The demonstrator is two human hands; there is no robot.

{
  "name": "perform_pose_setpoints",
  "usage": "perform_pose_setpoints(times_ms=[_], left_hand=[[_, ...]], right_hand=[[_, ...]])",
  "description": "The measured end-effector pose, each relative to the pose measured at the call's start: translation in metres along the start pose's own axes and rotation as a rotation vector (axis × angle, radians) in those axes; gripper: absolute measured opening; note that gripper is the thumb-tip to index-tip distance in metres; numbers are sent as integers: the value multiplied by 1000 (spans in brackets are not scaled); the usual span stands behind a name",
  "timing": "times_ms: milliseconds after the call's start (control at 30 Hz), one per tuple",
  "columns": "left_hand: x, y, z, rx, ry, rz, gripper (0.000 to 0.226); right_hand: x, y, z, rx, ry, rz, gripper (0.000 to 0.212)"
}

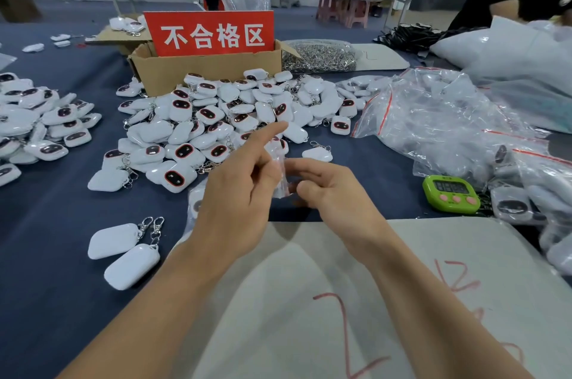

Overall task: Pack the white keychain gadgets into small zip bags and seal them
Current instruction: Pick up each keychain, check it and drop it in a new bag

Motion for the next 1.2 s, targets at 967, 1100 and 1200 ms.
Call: perform_pose_setpoints(times_ms=[967,1100,1200], left_hand=[[-52,-21,-6,-265,439,222,26],[-78,8,-12,-31,496,97,29],[-49,33,-6,113,331,-133,18]], right_hand=[[-55,12,8,121,530,31,20],[-52,13,10,56,574,178,28],[-41,9,3,-13,453,362,49]])
Point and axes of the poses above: each hand's wrist, its own z-axis away from the middle knuckle, its own x-axis out of the palm, y = z × x, the point moved 8 cm from there along -z, towards the middle knuckle, and after that the axes turned 3 degrees about x, right-handed, at the moved point
